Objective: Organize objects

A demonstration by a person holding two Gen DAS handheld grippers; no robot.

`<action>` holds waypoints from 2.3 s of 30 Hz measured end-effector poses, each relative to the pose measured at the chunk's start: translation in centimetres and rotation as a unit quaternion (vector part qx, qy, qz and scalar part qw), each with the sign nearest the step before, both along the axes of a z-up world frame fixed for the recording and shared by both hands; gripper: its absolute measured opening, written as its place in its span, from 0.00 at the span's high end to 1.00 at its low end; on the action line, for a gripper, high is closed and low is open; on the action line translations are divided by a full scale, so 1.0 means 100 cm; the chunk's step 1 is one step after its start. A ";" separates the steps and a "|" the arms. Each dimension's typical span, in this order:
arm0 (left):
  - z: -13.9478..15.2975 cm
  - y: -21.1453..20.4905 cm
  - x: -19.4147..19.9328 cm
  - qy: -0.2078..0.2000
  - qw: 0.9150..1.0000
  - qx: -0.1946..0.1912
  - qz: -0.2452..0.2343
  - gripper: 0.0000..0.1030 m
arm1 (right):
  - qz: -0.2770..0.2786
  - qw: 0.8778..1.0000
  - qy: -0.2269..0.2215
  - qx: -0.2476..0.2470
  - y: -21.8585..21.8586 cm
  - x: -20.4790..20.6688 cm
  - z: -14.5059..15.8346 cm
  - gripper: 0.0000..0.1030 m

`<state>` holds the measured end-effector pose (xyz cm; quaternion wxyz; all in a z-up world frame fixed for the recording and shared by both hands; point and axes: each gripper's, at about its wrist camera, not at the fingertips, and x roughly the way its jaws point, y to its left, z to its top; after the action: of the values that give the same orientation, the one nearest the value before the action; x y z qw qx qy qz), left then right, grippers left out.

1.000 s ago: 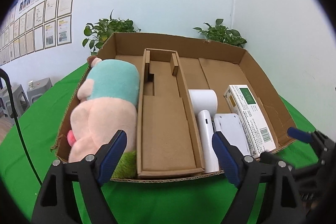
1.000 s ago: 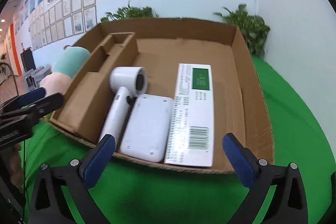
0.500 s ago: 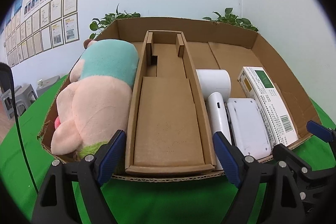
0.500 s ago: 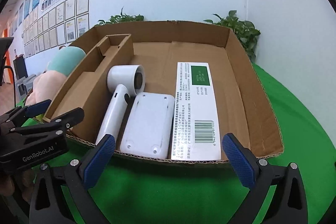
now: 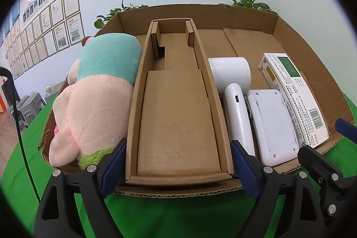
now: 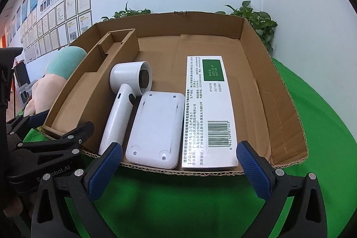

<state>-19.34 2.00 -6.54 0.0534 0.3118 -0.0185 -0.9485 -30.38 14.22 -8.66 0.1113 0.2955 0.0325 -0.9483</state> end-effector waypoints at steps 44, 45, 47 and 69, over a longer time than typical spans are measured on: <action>0.000 -0.003 0.000 0.001 1.000 0.004 -0.004 0.13 | 0.000 1.000 0.000 -0.002 0.001 0.002 -0.001 0.00; 0.000 -0.003 0.000 0.001 1.000 0.004 -0.004 0.13 | 0.000 1.000 0.000 -0.002 0.002 0.002 -0.001 0.00; 0.000 -0.003 0.000 0.001 1.000 0.004 -0.004 0.13 | 0.000 1.000 0.000 -0.002 0.002 0.002 -0.001 0.00; -0.003 -0.002 -0.002 -0.008 1.000 0.017 -0.006 0.11 | 0.000 1.000 0.000 -0.001 0.002 0.003 -0.001 0.00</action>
<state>-19.51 1.81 -6.80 0.0421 0.3199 -0.0043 -0.9465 -30.12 14.39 -8.72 0.1114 0.2951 0.0315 -0.9484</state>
